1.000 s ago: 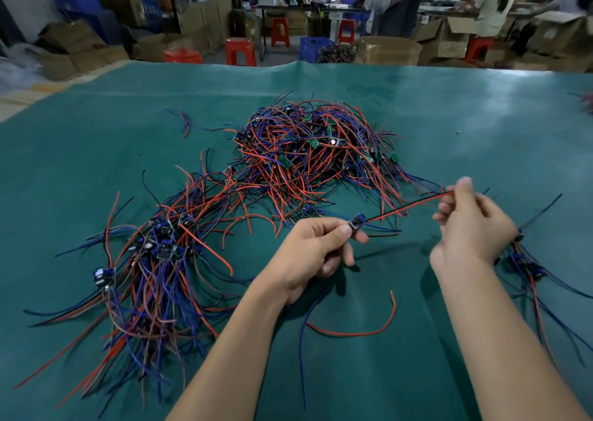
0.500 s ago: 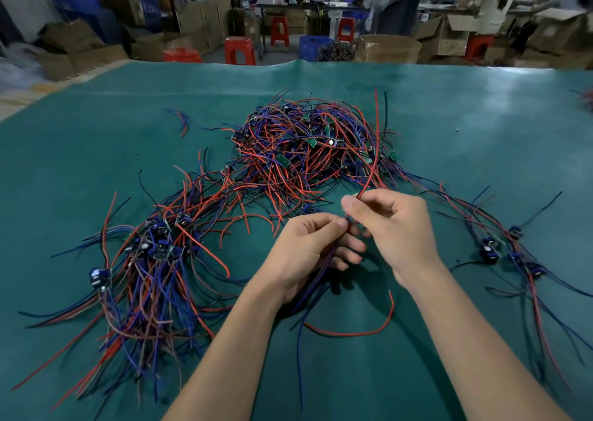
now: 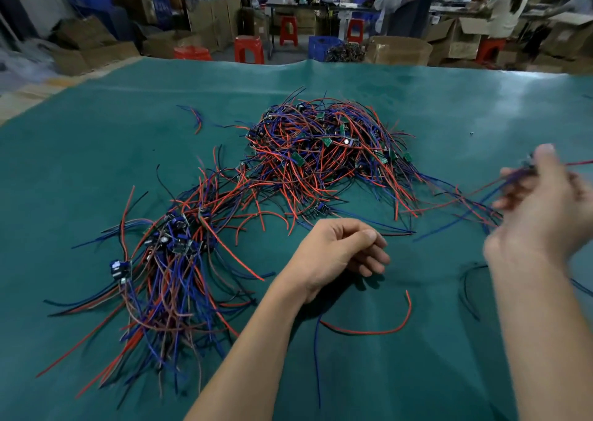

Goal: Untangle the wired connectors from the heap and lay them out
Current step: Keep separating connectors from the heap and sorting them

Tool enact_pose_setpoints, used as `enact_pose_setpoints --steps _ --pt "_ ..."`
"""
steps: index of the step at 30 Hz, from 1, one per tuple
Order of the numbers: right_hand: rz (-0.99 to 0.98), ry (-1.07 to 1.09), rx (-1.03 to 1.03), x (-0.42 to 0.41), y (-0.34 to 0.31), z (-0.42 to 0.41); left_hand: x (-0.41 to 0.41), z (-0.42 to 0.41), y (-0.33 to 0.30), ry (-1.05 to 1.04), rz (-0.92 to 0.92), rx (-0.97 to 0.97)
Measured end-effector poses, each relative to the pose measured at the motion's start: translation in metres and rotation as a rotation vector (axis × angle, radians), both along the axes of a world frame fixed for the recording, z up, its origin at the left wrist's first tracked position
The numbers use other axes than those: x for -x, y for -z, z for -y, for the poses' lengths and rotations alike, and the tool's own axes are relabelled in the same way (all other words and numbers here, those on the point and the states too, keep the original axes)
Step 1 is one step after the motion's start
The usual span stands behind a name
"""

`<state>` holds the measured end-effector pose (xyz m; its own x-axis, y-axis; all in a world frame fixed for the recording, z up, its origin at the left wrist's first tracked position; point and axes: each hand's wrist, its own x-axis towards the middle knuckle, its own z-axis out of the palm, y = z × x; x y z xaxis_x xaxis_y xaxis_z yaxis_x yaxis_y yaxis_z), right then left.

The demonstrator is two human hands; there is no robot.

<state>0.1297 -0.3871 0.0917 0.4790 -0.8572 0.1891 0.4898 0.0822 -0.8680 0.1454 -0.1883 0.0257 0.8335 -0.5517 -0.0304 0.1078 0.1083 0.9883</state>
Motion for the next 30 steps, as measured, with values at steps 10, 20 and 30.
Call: enact_pose_setpoints --steps 10,20,30 --pt "-0.320 -0.790 0.742 -0.020 -0.044 -0.175 0.001 -0.003 0.001 -0.149 -0.012 0.016" --pt "-0.893 -0.422 1.428 -0.115 -0.027 -0.102 -0.003 0.000 0.000 -0.075 -0.088 0.064" --pt "-0.944 -0.153 1.125 -0.127 0.023 -0.023 -0.003 0.000 -0.001 -0.080 -0.112 0.092"
